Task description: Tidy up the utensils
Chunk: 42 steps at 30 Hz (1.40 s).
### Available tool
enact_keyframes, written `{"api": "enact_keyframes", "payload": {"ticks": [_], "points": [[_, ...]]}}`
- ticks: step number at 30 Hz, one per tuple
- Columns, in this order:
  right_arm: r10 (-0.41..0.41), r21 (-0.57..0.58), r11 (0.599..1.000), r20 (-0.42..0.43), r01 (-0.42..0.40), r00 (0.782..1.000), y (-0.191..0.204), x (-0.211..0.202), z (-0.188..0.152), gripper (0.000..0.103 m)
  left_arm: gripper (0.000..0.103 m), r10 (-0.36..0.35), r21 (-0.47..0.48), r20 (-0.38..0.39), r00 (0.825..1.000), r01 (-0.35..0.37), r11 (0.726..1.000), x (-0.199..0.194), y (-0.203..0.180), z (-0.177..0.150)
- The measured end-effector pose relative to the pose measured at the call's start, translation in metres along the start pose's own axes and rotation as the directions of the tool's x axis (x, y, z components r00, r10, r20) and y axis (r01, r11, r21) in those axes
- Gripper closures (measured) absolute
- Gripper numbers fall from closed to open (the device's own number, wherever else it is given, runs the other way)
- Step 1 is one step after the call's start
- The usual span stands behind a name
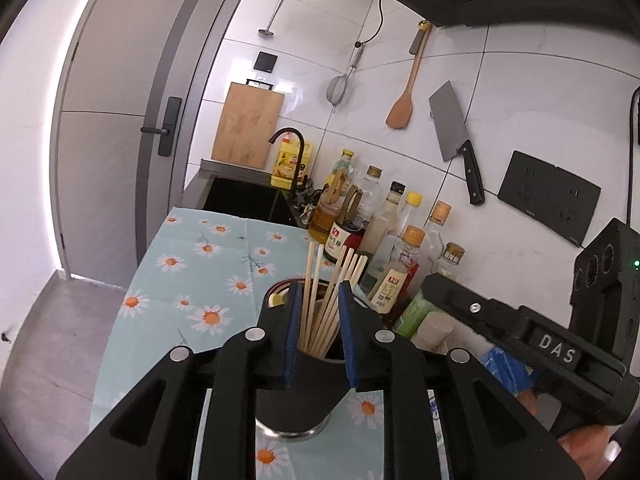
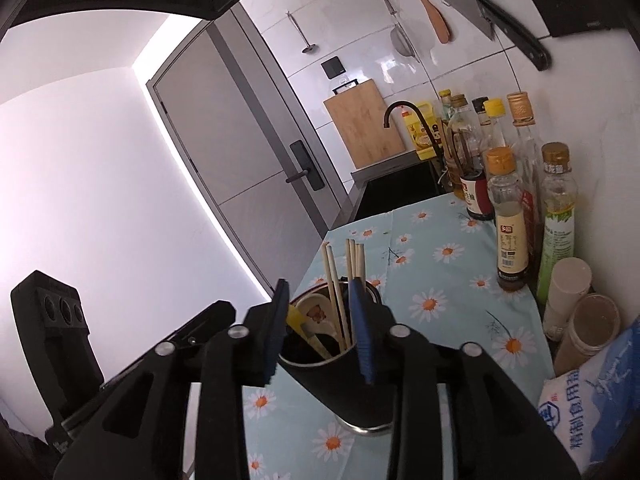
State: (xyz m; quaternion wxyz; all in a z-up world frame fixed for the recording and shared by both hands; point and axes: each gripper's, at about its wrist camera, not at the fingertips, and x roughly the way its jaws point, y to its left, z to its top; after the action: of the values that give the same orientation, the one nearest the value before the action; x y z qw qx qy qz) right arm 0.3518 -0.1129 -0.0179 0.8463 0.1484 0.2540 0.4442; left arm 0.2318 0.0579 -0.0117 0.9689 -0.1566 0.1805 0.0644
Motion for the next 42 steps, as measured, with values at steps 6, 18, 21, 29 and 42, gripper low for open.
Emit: {"api": "enact_keyframes", "payload": {"ticks": [6, 18, 21, 29, 42], "points": [[-0.022, -0.030, 0.999, -0.009, 0.022, 1.000, 0.004, -0.025, 0.003, 0.048, 0.057, 0.034, 0.017, -0.028, 0.999, -0.034, 0.999, -0.023, -0.001, -0.001], [-0.092, -0.132, 0.987, -0.002, 0.091, 0.996, 0.036, -0.095, -0.014, 0.006, 0.007, 0.037, 0.101, -0.077, 0.996, -0.029, 0.994, -0.091, -0.017, -0.014], [-0.108, -0.149, 0.983, -0.020, 0.104, 0.994, 0.048, -0.111, -0.027, 0.005, 0.007, 0.060, 0.138, -0.099, 0.993, -0.046, 0.989, -0.107, -0.022, -0.021], [-0.186, -0.254, 0.954, -0.078, 0.161, 0.979, 0.079, -0.147, -0.071, 0.005, 0.007, 0.061, 0.163, -0.143, 0.988, -0.038, 0.986, -0.145, -0.030, -0.048], [-0.269, -0.256, 0.940, -0.157, 0.224, 0.950, 0.085, -0.179, -0.128, 0.005, 0.006, 0.015, 0.130, -0.232, 0.973, 0.015, 0.991, -0.173, -0.038, -0.089]]}}
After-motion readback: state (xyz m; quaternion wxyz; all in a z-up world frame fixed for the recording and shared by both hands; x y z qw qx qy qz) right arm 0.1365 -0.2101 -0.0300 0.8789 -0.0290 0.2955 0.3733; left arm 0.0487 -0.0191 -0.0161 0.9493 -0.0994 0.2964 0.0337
